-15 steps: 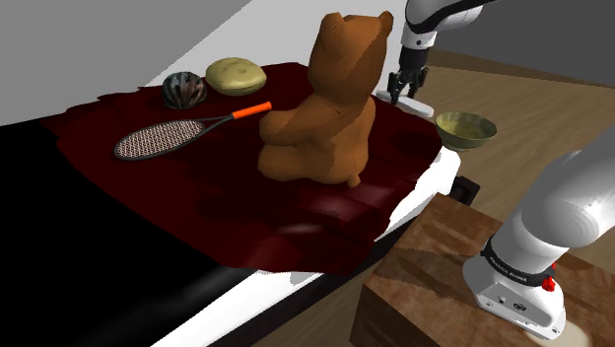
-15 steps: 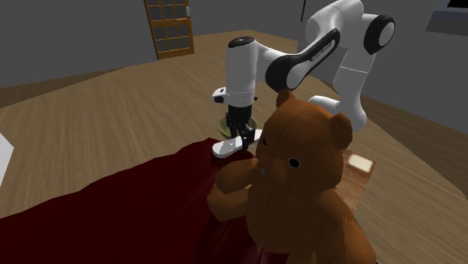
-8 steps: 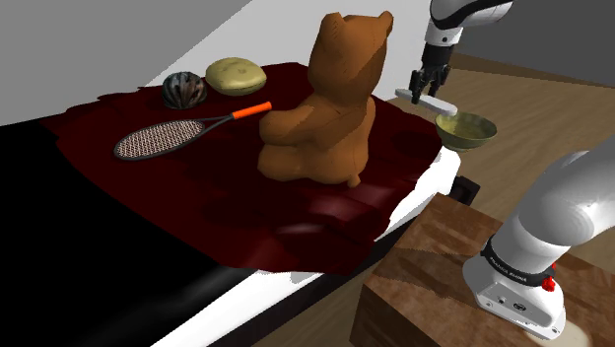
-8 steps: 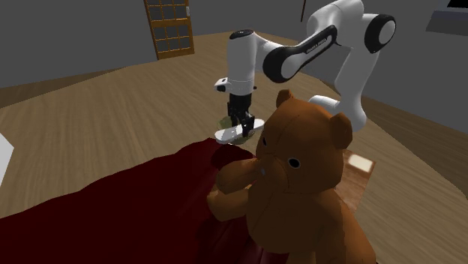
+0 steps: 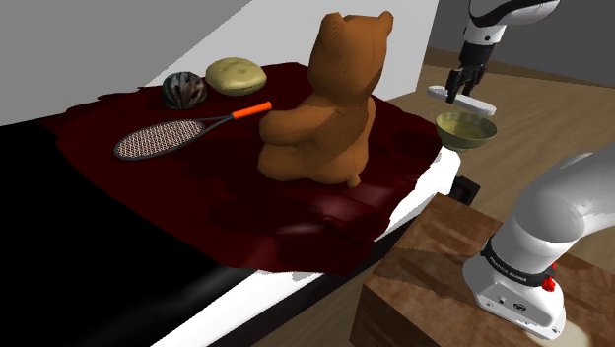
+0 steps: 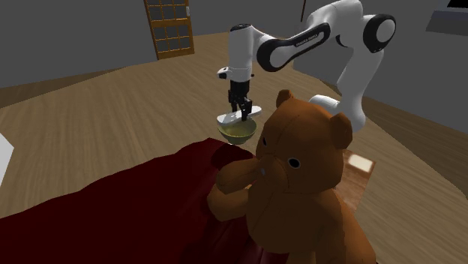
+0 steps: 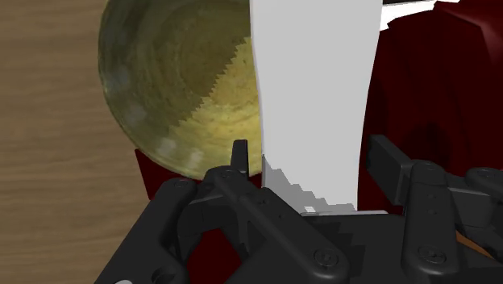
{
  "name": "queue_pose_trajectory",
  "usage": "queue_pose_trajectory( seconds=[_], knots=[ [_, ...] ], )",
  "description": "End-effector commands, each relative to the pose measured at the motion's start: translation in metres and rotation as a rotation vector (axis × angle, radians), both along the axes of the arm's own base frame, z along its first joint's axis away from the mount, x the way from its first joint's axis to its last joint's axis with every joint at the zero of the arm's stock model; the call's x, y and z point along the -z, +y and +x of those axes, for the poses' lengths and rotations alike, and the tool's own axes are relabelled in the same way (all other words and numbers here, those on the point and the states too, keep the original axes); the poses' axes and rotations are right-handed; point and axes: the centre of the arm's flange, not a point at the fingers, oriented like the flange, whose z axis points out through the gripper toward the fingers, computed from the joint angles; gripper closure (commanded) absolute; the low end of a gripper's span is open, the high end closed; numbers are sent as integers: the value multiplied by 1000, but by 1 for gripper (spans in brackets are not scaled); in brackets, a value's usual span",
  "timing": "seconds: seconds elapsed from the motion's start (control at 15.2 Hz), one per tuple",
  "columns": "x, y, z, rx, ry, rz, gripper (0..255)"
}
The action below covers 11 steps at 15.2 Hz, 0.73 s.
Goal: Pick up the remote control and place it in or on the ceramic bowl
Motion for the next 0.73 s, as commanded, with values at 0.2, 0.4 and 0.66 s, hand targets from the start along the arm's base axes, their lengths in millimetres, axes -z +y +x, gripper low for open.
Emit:
queue_pose_trajectory(
  seconds=[0.2, 0.4, 0.66],
  knots=[
    [-4, -43, -47, -2, 0, 0, 255],
    [12, -43, -47, -2, 0, 0, 255],
    [33, -43, -47, -2, 0, 0, 255]
  ],
)
